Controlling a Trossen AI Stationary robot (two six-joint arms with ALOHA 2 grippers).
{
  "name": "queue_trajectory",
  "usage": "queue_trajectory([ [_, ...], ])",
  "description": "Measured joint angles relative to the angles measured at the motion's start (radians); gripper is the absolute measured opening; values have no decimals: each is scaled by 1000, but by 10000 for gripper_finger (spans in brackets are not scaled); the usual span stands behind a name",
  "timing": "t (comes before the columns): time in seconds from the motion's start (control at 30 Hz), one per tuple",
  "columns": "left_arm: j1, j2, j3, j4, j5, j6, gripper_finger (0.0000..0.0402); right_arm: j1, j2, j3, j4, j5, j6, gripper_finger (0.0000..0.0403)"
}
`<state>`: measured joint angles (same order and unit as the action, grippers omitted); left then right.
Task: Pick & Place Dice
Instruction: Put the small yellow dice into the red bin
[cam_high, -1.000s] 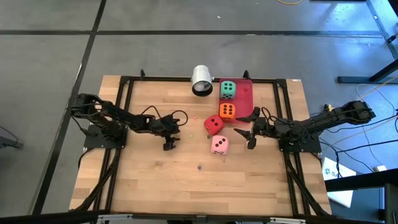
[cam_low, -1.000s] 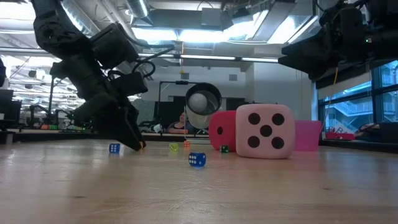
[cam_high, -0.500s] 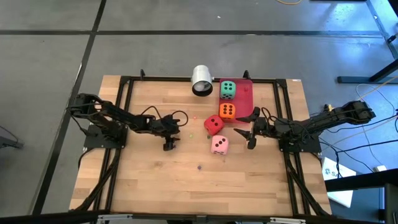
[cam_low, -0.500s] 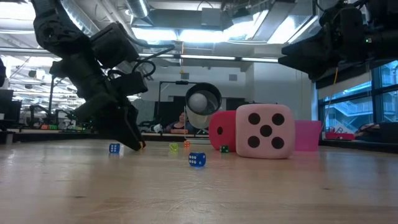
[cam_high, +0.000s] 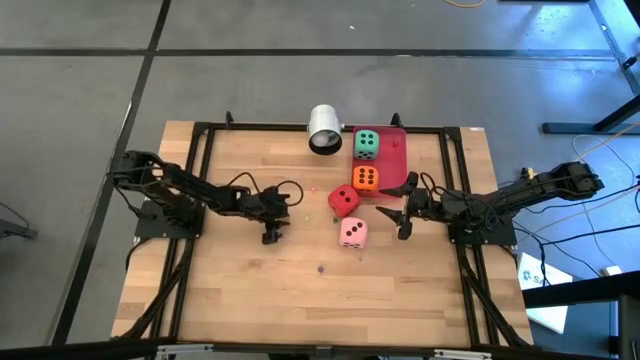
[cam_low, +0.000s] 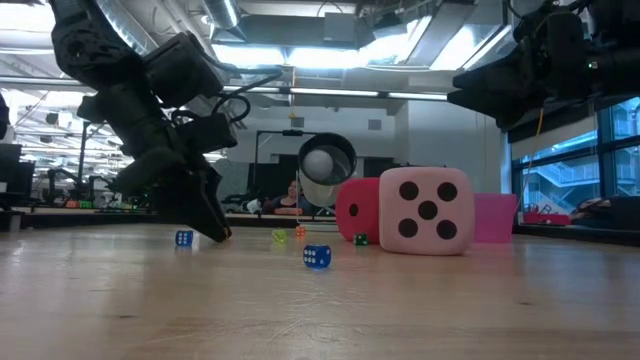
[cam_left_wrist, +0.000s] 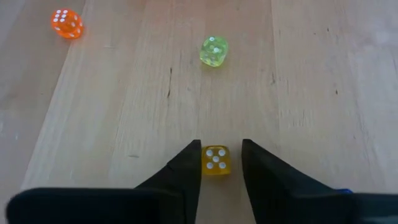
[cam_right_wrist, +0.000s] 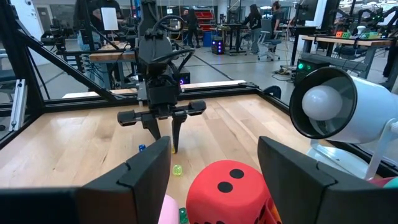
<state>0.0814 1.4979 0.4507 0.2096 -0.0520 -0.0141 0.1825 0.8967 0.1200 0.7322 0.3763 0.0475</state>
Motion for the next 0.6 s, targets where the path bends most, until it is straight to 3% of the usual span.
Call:
queue_trajectory([
  [0.43, 1, -14, -3, 29, 18, 2, 35, 0, 0, 0, 0, 0, 0, 239],
  [0.6, 1, -73, -6, 32, 19, 23, 30, 0, 0, 0, 0, 0, 17, 239],
])
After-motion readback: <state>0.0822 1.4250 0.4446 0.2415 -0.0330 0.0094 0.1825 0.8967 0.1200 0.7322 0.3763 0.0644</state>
